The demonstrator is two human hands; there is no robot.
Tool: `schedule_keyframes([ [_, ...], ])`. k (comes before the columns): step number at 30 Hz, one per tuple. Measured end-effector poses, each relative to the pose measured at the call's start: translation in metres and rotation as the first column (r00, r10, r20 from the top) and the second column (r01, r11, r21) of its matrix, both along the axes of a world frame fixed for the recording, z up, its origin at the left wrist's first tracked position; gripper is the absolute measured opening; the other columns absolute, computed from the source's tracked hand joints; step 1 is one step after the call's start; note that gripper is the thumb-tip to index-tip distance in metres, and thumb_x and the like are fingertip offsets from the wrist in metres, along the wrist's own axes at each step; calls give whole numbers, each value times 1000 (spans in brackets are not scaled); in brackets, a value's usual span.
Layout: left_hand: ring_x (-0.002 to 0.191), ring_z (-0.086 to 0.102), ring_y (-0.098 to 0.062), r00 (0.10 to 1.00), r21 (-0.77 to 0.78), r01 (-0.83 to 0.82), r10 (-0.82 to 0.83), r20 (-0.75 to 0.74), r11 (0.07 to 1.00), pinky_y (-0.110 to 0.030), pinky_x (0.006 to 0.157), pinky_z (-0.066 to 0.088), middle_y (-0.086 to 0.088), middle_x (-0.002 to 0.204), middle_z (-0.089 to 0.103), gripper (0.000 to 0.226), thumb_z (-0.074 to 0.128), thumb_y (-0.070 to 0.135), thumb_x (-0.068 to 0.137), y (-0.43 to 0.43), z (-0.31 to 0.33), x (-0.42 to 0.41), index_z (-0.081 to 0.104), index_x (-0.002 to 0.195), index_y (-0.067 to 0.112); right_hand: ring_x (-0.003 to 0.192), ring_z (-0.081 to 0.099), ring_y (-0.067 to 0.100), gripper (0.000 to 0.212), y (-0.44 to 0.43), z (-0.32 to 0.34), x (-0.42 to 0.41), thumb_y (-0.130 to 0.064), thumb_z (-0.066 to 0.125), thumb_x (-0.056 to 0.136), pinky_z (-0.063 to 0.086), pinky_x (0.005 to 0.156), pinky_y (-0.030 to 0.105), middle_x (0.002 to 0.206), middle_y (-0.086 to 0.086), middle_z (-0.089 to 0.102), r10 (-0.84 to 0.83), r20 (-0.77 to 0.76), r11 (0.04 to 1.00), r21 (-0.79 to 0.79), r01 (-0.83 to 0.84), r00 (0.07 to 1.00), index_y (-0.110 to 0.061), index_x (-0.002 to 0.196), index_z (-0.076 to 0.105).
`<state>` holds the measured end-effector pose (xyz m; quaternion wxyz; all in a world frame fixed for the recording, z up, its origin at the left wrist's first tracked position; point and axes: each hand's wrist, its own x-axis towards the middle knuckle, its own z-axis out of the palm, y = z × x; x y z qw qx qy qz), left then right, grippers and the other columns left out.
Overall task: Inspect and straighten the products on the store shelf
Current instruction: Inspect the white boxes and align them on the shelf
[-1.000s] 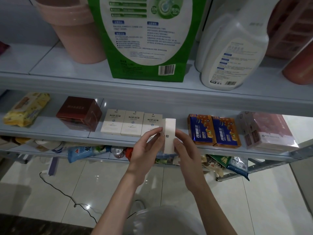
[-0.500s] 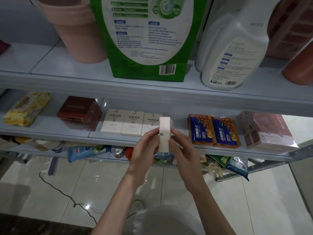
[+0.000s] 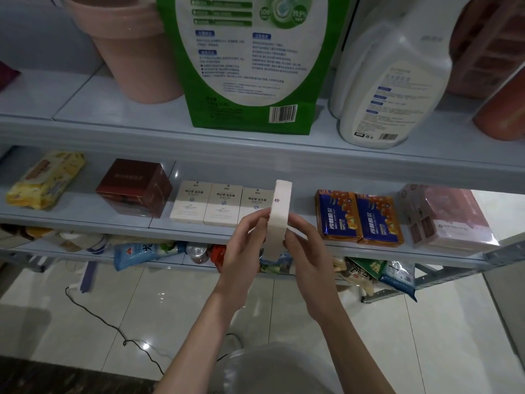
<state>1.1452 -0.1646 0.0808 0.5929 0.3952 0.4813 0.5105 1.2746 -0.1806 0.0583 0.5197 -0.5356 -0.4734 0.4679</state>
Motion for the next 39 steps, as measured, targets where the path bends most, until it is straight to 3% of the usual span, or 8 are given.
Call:
schedule_keyframes([
  [6, 118, 65, -10, 999, 3, 37, -37, -35, 999, -28, 95, 57, 10, 128, 69, 34, 54, 32, 101, -3, 1, -2, 64, 133, 29, 122, 60, -1, 35, 1, 3, -4, -47, 50, 97, 54, 94, 20, 132, -21, 61, -32, 22, 999, -22, 33, 999, -60, 128, 59],
  [12, 121, 63, -9, 996, -8, 59, -59, -74, 998, -29, 97, 56, 9, 135, 64, 45, 56, 48, 90, -4, 0, -3, 63, 133, 37, 115, 60, -7, 35, 3, 3, -5, -46, 46, 97, 52, 94, 22, 125, -23, 59, -41, 29, 999, -28, 42, 999, -55, 130, 54],
  [17, 123, 63, -8, 993, -18, 100, -101, -58, 995, -28, 99, 55, 8, 137, 64, 39, 56, 33, 101, -3, -3, -5, 60, 139, 34, 119, 59, -4, 37, 3, 2, -4, -47, 47, 97, 53, 95, 23, 132, -17, 58, -45, 26, 998, -44, 46, 999, -53, 133, 55],
  [19, 118, 66, -8, 994, -20, 101, -102, -47, 995, -28, 96, 56, 10, 129, 69, 37, 56, 25, 103, -2, -2, -4, 60, 139, 28, 118, 60, -3, 39, 3, 2, -3, -48, 50, 96, 56, 91, 22, 133, -16, 59, -41, 22, 998, -52, 42, 999, -50, 134, 56],
  [24, 90, 71, -17, 998, -86, -70, 70, -2, 994, -23, 72, 58, -1, 98, 75, 20, 55, 23, 102, 3, -2, -2, 63, 113, 8, 119, 62, 8, 30, 3, -1, 0, -43, 60, 97, 59, 95, 44, 128, -20, 64, -32, 74, 998, -43, 35, 997, -35, 125, 66],
  [30, 119, 66, -25, 999, -34, 47, -47, 18, 998, -40, 100, 54, -7, 126, 71, 44, 50, 35, 98, 5, -2, -6, 63, 131, 9, 120, 60, -2, 34, 1, 6, 0, -41, 52, 99, 52, 92, 16, 129, -17, 63, -4, 17, 999, -42, 4, 1000, -39, 131, 62],
  [34, 113, 68, -18, 999, -19, 40, -40, 4, 999, -33, 95, 57, 0, 120, 72, 29, 51, 21, 103, 3, -2, -3, 65, 127, 13, 116, 60, -7, 43, 2, 8, 1, -45, 51, 94, 52, 85, 11, 128, -22, 64, 1, -18, 998, -62, -2, 1000, -36, 135, 60],
  [39, 111, 67, -6, 997, -44, 54, -56, -46, 998, -19, 84, 55, 6, 125, 70, 30, 54, 22, 103, 3, -2, -4, 67, 130, 24, 116, 61, 1, 39, 2, 3, 1, -46, 49, 95, 56, 87, 22, 134, -11, 61, 2, 30, 998, -59, -1, 1000, -44, 133, 59],
])
